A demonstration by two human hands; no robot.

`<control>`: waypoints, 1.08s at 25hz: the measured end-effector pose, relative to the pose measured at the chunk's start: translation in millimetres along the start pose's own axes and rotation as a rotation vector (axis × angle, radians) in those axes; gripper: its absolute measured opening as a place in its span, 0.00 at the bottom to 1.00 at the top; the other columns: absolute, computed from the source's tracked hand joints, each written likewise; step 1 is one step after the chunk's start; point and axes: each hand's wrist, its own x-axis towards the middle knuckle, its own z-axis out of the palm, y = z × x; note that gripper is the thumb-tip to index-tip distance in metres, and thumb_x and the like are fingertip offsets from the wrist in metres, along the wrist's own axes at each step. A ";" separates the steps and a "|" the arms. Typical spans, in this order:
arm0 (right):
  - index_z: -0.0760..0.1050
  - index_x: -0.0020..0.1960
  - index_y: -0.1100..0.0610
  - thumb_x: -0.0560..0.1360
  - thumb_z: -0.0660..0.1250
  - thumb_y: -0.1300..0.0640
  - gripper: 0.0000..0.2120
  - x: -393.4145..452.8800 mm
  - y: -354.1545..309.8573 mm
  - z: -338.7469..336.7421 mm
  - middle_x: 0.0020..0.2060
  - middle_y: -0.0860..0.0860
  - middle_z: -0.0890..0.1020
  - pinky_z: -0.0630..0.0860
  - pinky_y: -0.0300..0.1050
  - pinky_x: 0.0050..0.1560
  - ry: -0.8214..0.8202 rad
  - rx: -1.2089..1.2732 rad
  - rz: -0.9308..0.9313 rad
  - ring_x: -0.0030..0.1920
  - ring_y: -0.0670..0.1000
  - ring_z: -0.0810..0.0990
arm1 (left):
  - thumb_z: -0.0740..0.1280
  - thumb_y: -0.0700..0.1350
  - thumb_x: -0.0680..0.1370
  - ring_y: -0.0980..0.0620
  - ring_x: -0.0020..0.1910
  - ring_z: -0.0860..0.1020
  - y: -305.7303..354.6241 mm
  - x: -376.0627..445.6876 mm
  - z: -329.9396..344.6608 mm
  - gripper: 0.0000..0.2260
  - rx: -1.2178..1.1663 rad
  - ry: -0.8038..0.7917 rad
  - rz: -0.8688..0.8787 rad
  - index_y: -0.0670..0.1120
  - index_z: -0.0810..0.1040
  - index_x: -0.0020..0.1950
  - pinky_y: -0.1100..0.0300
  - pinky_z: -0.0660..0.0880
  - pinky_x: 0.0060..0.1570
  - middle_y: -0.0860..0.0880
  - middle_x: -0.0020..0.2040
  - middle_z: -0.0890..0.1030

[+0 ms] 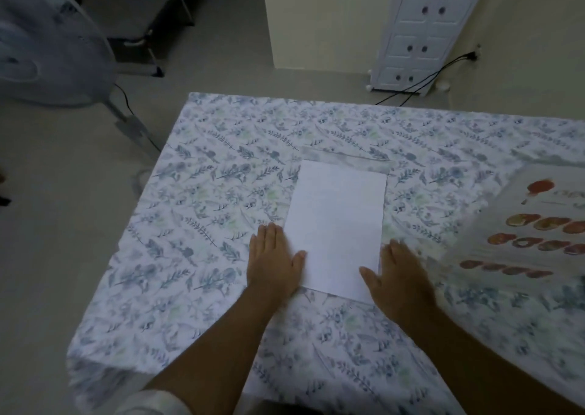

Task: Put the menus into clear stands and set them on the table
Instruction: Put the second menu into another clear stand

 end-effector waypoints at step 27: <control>0.84 0.47 0.51 0.74 0.74 0.60 0.05 10.2 -36.3 -112.4 0.46 0.46 0.84 0.71 0.23 0.43 0.421 0.958 -0.142 0.46 0.34 0.79 | 0.73 0.46 0.78 0.59 0.42 0.81 -28.5 -18.7 -151.8 0.03 -0.687 0.500 0.167 0.48 0.86 0.47 0.69 0.75 0.44 0.51 0.43 0.84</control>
